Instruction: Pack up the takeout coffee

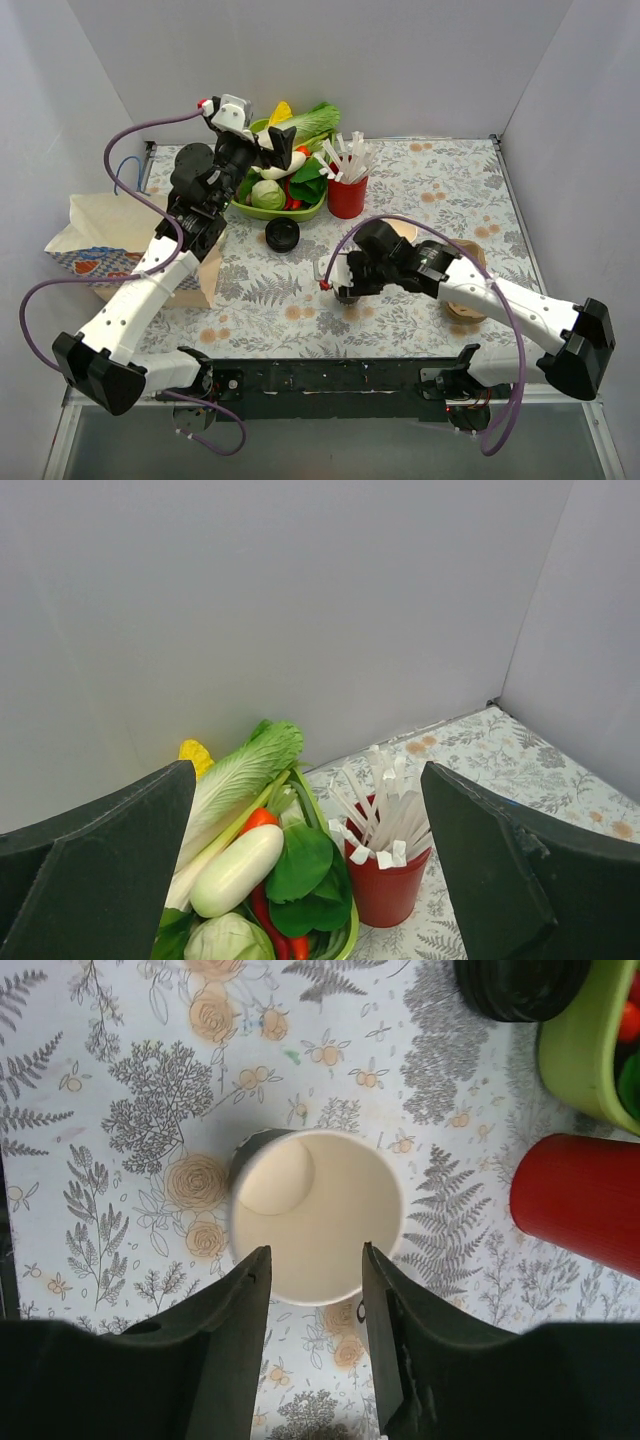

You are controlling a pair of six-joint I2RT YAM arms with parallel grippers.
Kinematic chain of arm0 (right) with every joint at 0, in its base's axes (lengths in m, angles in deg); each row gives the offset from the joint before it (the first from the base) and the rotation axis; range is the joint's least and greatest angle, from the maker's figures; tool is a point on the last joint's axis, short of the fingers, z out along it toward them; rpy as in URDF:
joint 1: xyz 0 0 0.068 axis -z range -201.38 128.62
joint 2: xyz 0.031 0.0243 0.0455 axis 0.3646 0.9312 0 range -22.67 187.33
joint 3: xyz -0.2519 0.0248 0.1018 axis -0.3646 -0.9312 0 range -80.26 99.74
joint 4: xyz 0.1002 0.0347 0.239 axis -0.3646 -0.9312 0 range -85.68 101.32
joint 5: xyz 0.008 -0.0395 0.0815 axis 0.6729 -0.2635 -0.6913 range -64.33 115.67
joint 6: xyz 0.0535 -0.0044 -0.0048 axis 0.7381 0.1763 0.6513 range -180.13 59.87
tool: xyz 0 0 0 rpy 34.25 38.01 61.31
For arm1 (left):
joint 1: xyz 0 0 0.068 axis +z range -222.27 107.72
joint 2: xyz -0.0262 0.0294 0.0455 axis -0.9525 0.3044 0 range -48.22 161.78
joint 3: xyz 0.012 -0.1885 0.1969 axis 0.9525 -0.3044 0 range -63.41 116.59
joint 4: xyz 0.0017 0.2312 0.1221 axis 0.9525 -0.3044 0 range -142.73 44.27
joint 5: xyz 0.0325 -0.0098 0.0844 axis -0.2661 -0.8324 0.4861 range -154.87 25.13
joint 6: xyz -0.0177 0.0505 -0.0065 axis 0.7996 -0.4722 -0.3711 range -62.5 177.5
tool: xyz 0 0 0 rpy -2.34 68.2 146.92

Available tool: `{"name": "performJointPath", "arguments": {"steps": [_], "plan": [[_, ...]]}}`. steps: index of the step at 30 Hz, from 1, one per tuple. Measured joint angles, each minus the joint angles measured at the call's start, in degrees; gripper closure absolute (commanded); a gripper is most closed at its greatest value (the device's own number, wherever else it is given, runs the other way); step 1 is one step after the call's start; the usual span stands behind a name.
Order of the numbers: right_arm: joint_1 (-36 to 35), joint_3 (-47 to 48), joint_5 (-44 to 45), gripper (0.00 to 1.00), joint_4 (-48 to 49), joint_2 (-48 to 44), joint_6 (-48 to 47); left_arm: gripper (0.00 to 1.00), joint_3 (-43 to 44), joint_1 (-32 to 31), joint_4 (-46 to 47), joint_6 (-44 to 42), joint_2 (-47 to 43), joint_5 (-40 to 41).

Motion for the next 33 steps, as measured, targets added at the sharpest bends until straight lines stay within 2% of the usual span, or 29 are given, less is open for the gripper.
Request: {"name": "performJointPath", "arguments": {"steps": [6,12,16,23,33], "plan": [[4.8,10.3,-2.8,0.38,-3.9,-2.8,3.8,0.02,0.4,0.0,-1.7,0.4,2.0,-3.0],[23.3,25.3,-4.6,0.28,-5.9,3.9,11.8,0.02,0.9,0.4,-7.1,0.0,5.0,-9.0],[31.5,27.2,-4.9,0.19,-8.3,9.0,14.8,0.02,0.9,1.2,-9.3,0.1,5.2,-11.3],[36.4,27.2,-6.2,0.15,-15.2,15.2,17.7,0.02,0.9,3.0,-9.6,1.5,5.2,-13.5],[38.4,27.9,-6.4,0.19,-17.3,22.5,18.0,0.02,0.9,3.4,-10.0,3.0,5.2,-16.1]]}}
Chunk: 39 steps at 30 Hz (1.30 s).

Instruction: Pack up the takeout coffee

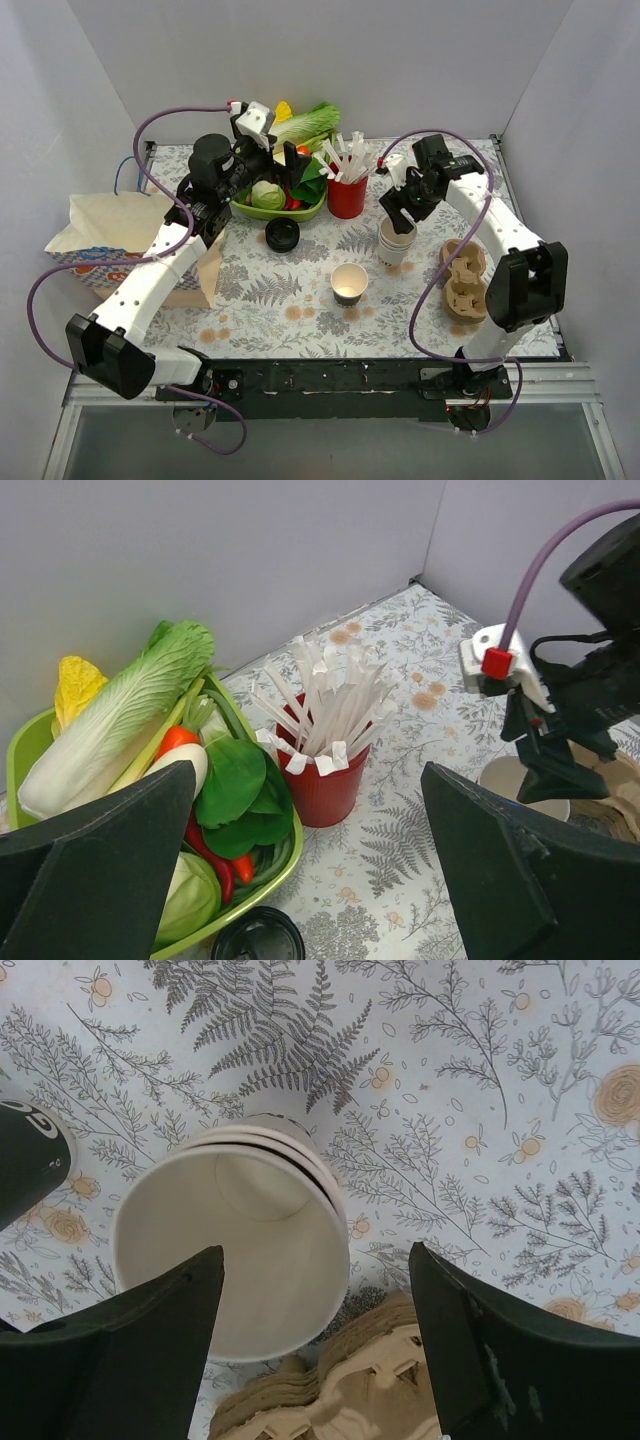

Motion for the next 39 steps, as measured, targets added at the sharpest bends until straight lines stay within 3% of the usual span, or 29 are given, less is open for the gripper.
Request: {"name": "performJointPath", "arguments": {"steps": [4,8,31,39], "plan": [[0.1,1.2,-0.3,0.21,-1.1,3.9,-0.3,0.02,0.0,0.0,-0.6,0.2,0.0,-0.5],[0.1,1.3,0.0,0.31,-1.4,5.4,-0.6,0.02,0.0,0.0,-1.3,0.2,0.0,-0.9],[4.6,1.4,4.4,0.41,1.3,8.3,-0.3,0.02,1.2,0.0,-2.6,0.3,0.4,-2.3],[5.6,1.5,0.8,0.57,0.9,10.3,-0.3,0.02,1.8,0.0,-2.8,0.4,1.3,-2.7]]}}
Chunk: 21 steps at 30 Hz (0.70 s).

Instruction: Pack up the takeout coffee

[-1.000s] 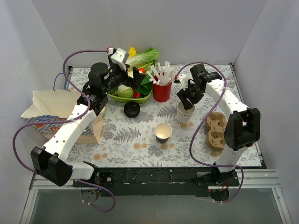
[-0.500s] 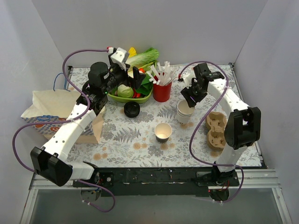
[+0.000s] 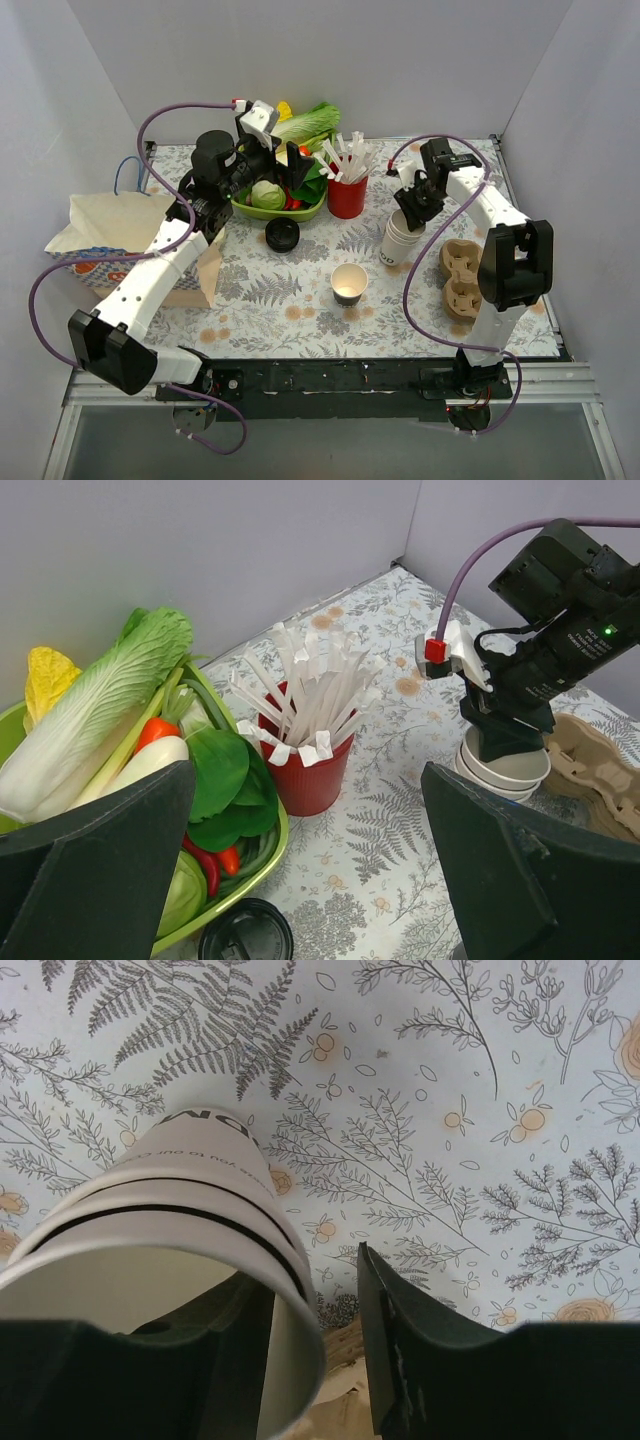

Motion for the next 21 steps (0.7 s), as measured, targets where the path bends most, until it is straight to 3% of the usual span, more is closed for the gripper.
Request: {"name": "performJointPath", "arguments": {"steps": [9,14,21], "plan": [[0.1,0.0,-2.0,0.7,-0.4,0.0,-0.3,0.02,0.0,0.0,-0.3,0.1,0.5,-0.2],[1.3,2.1,-2.0,0.85,-1.0,0.4,-0.5,0.02,0.0,0.0,-0.4,0.3,0.5,-0.2],[5.1,6.4,-0.9,0.87,-1.1,2.8,-0.4,0.02,0.0,0.0,-0.4,0.6,0.5,-0.2]]}}
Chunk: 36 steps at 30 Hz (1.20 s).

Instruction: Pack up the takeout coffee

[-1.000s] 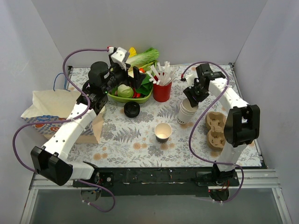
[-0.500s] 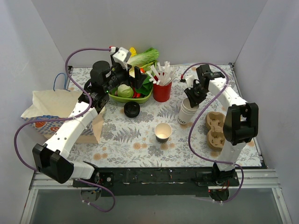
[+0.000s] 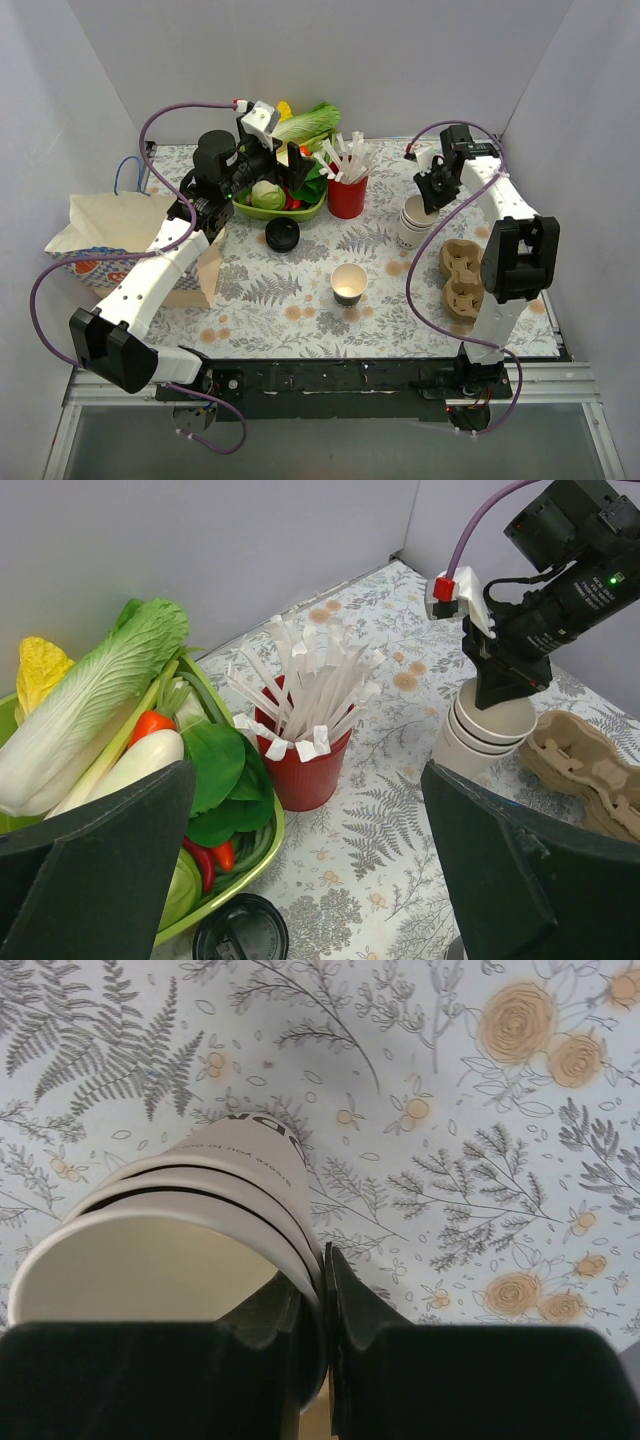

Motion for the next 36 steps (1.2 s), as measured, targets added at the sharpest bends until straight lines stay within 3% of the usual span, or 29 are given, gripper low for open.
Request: {"name": "performJointPath", "arguments": {"steps": [11,26,27,31,36], "plan": [[7.1,8.9,3.8,0.88,-0.2,6.9,0.1,0.02,0.0,0.0,-0.2,0.1,0.0,0.0],[12.8,11.0,7.5,0.87,0.4,8.0,0.7,0.02,0.0,0.0,-0.2,0.2,0.2,0.0],[13.1,11.2,7.5,0.85,0.4,8.2,0.8,0.02,0.0,0.0,-0.2,0.1,0.2,0.0],[14.3,11.7,7.2,0.47,0.5,8.4,1.0,0.02,0.0,0.0,-0.7,-0.2,0.2,0.0],[14.9,12.2,6.1,0.34,0.5,8.3,1.9,0.02,-1.0,0.0,-3.2,-3.8,-0.1,-1.8]]}}
